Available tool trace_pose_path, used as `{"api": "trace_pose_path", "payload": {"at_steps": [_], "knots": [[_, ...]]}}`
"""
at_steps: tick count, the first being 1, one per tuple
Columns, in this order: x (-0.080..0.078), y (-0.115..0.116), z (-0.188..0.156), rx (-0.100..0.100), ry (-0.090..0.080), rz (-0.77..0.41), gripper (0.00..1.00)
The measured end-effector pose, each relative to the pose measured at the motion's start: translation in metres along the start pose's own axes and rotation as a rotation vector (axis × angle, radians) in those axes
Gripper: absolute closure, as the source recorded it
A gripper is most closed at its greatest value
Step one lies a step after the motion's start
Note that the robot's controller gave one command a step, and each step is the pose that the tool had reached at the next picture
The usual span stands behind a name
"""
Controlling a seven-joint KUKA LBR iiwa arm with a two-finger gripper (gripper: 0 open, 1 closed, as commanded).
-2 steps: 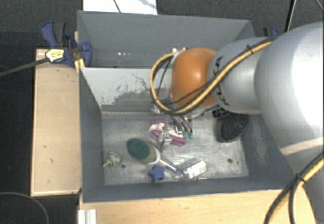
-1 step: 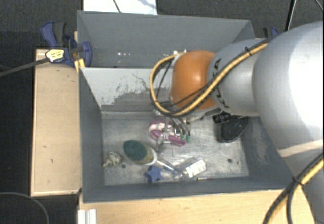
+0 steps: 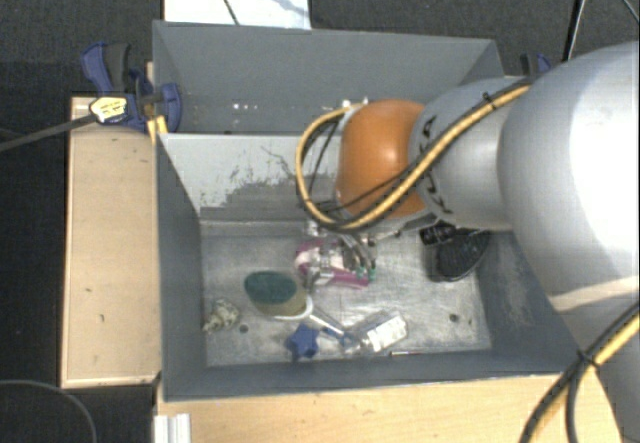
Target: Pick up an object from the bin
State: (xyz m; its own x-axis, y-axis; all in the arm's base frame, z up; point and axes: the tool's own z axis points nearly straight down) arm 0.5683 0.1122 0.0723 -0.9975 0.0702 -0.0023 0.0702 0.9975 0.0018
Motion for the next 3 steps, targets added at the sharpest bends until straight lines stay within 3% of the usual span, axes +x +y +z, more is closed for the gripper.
{"api": "trace_pose_path", "payload": {"at_steps": [1, 2, 3], "knots": [[0.005, 0.001, -0.151, -0.002, -0.009, 0.007, 1.0], [0.007, 0.0, -0.146, 0.001, 0.0, 0.006, 0.0], [0.066, 0.049, -0.072, 0.001, 0.008, -0.145, 0.0]]}}
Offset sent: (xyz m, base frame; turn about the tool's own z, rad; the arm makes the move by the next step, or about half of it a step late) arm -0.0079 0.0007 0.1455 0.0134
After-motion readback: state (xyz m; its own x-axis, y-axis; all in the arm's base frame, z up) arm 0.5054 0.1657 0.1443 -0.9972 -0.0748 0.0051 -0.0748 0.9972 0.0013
